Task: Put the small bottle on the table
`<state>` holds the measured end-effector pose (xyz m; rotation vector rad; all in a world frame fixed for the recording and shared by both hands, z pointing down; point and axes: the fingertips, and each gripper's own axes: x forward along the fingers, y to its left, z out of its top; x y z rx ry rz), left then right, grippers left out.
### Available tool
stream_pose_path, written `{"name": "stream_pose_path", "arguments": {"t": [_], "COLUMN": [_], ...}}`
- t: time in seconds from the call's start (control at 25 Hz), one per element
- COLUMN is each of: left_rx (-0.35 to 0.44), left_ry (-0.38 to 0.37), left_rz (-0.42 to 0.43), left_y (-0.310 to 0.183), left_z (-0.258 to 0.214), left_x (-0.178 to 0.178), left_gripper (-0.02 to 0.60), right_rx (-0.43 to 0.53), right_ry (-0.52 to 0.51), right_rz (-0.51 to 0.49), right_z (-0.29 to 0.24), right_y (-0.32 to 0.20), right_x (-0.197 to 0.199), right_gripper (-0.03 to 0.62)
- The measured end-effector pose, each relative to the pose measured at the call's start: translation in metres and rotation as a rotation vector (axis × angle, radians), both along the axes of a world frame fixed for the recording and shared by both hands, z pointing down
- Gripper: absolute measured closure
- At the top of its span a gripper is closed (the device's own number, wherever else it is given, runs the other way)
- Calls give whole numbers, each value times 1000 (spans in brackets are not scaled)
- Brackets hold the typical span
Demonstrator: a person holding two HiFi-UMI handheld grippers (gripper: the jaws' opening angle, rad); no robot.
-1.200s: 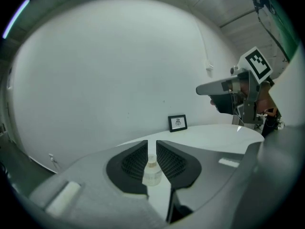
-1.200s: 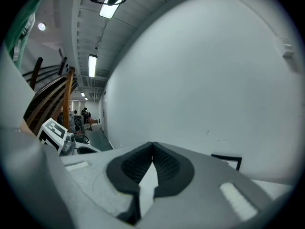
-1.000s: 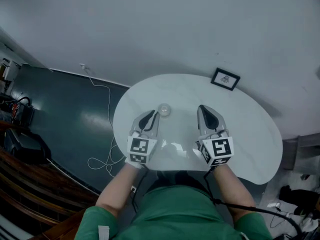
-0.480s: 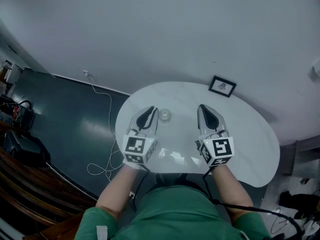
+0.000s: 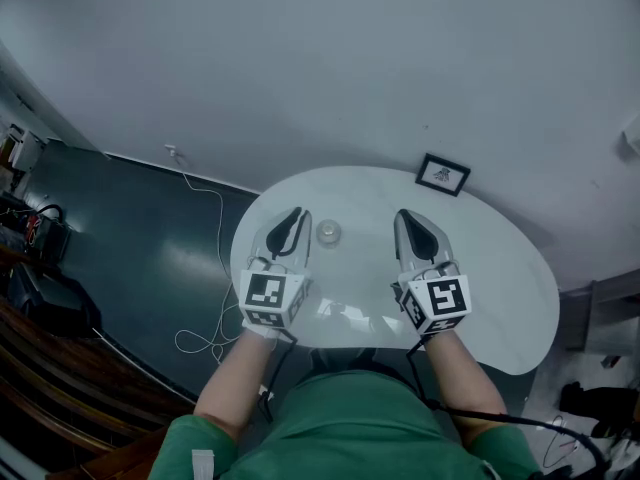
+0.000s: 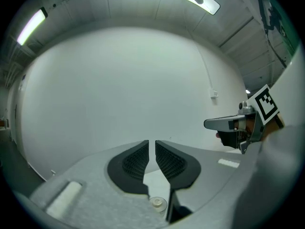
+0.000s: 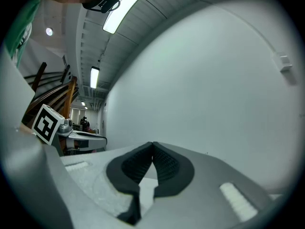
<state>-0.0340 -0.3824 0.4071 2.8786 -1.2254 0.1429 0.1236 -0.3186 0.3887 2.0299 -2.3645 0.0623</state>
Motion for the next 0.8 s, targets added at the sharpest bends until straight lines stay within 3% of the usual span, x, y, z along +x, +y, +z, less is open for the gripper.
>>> {"name": "stream_pose_path", "arguments": {"t": [0.8], "left_rx": [-40], "left_ry": [-19], "left_rz": [-6], "left_y": [-3], "left_z": [15], "left_x": [6], "left_gripper": [532], "right_rx": [1], "right_ry": [4], "right_rz": [-14], "right_z": [3], "right_y": [-5], "right_x": [6], "right_gripper": [592]}}
